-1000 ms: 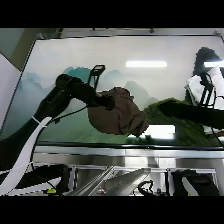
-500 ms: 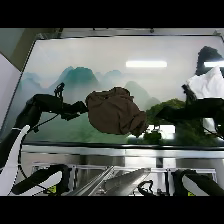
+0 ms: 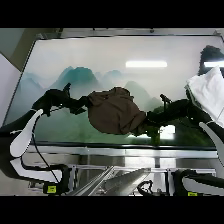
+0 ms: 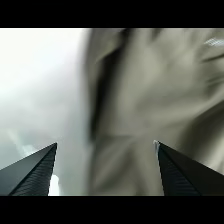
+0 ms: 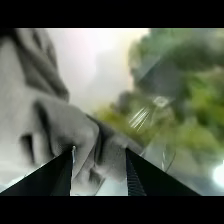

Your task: Fold the shirts.

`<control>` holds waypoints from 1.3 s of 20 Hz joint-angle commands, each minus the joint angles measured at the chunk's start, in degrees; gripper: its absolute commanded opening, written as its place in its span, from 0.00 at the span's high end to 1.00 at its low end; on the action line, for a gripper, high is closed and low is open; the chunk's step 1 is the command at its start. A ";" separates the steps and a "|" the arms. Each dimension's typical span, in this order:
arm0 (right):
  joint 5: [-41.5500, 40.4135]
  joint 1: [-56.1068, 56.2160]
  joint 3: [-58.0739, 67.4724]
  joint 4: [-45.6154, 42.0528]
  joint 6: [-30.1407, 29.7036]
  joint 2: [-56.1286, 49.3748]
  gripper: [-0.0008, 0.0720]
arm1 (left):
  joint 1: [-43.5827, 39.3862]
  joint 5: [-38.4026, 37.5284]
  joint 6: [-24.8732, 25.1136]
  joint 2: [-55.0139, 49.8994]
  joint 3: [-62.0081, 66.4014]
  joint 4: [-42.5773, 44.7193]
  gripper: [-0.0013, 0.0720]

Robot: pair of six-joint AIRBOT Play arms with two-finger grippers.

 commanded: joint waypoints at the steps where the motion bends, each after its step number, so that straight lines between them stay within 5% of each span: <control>1: 1.64 0.70 -0.02 0.02 -0.13 -2.47 0.49 | -3.34 1.88 0.52 -7.08 7.32 1.03 0.05; 3: 1.70 1.42 -0.02 0.42 -0.15 -2.69 0.58 | -3.69 4.26 0.50 -8.68 9.73 1.05 0.76; 4: 1.64 1.68 0.00 0.96 -1.40 -2.69 0.87 | -3.69 4.76 0.50 -8.61 10.25 0.98 0.95; 5: 1.66 1.77 0.07 2.14 -2.89 -2.69 0.96 | -3.61 5.09 0.50 -8.24 10.80 1.03 0.95; 10: -0.83 -0.13 7.69 2.60 -3.13 1.73 0.96 | -3.41 6.36 0.70 0.63 16.50 1.07 0.96; 21: -5.73 -16.61 67.30 -0.94 -7.54 28.85 0.96 | -1.51 4.11 -0.42 32.20 61.44 1.07 0.96; 26: -8.24 -16.57 71.69 -12.48 -8.00 34.82 0.96 | -1.51 -0.11 -0.44 43.45 51.47 6.23 0.96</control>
